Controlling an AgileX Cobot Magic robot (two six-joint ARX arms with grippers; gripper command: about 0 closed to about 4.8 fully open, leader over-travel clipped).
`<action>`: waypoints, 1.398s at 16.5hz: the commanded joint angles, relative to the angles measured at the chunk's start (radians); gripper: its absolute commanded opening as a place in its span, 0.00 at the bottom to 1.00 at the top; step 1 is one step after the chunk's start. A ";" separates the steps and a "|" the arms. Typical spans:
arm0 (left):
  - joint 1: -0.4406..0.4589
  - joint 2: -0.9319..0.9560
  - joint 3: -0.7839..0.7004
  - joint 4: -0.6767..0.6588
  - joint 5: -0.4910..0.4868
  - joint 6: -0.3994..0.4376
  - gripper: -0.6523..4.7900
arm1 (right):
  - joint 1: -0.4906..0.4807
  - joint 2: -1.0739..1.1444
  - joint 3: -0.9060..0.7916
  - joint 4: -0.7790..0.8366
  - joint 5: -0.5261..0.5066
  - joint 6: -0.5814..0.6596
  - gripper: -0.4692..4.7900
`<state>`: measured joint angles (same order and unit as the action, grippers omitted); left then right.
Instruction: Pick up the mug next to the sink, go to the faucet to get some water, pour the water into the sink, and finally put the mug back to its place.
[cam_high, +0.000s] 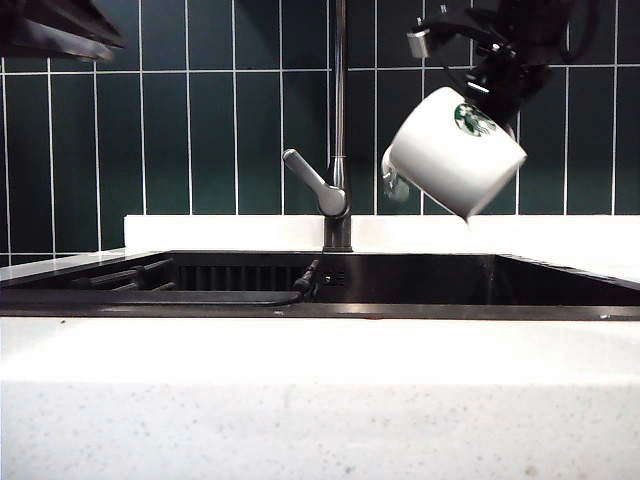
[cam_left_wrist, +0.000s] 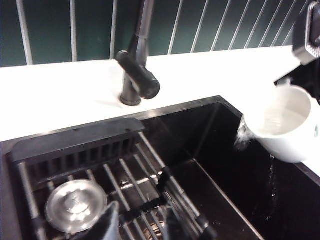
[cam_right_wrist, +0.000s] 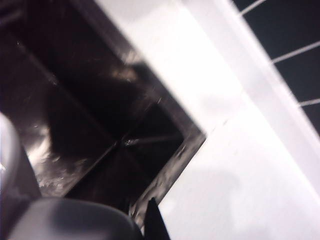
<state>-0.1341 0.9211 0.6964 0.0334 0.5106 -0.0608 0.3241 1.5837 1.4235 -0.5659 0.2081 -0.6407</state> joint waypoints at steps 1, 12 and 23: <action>-0.001 -0.083 -0.058 0.006 -0.024 -0.003 0.33 | 0.045 -0.018 0.012 0.031 0.086 -0.018 0.09; -0.002 -0.168 -0.065 -0.102 -0.091 -0.020 0.33 | 0.124 0.072 0.013 0.169 0.425 -0.386 0.09; -0.021 -0.194 -0.064 -0.250 -0.129 -0.104 0.11 | 0.144 0.087 0.013 0.248 0.455 -0.699 0.09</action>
<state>-0.1528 0.7296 0.6312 -0.2146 0.3721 -0.1593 0.4652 1.6836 1.4246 -0.3553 0.6388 -1.3323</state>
